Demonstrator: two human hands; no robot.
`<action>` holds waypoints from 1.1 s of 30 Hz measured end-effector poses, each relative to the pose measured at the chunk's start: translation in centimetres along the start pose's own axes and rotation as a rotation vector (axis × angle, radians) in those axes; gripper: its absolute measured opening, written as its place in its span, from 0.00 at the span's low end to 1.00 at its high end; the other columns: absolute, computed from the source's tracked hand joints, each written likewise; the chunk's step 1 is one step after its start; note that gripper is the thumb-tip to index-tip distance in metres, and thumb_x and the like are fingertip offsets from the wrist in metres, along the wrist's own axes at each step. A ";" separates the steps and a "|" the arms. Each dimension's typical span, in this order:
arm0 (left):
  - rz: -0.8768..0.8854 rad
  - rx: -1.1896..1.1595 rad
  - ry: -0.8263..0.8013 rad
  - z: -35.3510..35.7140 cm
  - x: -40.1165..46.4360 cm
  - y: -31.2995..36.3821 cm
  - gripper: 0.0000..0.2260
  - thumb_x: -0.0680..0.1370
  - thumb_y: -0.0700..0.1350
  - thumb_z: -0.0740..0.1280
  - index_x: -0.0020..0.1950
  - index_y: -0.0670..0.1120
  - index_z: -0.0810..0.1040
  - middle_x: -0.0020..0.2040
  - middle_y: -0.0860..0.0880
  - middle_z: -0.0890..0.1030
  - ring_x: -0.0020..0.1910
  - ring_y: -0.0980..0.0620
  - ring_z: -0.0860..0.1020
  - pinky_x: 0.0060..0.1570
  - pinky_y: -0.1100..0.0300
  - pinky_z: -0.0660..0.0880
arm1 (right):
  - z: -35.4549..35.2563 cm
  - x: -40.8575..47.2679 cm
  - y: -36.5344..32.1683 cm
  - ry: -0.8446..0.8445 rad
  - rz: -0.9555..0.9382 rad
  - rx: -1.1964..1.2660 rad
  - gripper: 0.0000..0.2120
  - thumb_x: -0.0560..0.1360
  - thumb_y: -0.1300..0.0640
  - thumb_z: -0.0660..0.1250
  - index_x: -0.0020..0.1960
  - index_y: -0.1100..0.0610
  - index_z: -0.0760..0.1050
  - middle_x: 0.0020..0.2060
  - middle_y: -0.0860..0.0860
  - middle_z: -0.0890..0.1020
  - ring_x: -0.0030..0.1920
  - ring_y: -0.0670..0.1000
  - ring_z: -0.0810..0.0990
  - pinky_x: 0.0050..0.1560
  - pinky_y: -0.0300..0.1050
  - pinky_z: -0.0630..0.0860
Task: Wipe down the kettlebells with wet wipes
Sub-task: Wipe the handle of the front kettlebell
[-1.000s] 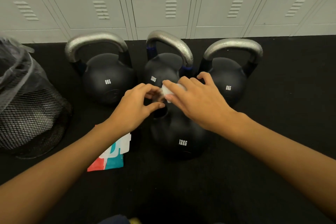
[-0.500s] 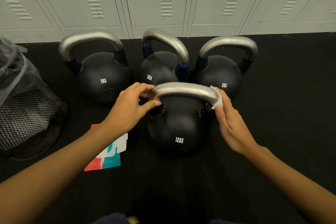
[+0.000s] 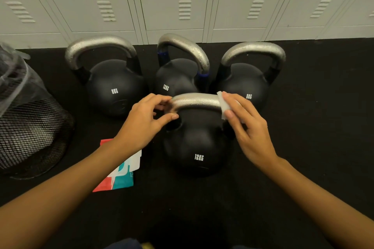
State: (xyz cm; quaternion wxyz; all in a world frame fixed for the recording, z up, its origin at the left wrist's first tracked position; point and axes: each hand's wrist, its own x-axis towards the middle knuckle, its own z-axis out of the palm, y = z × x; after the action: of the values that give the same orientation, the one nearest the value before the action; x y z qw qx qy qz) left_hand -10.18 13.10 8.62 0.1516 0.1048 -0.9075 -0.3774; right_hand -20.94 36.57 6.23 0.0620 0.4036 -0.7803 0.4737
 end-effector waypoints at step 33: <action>0.022 -0.009 0.045 0.5 -0.3 -0.2 0.19 0.73 0.47 0.72 0.64 0.48 0.76 0.54 0.54 0.76 0.51 0.62 0.75 0.49 0.69 0.72 | -0.6 2.5 -0.9 -0.054 0.013 -0.232 0.19 0.83 0.48 0.52 0.67 0.51 0.76 0.54 0.45 0.82 0.53 0.41 0.76 0.59 0.30 0.63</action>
State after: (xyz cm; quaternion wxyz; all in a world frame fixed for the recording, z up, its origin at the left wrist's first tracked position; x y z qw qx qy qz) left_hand -10.09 13.32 8.07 0.1765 0.1024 -0.9033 -0.3774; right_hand -22.16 35.42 8.37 0.0842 0.4012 -0.8338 0.3696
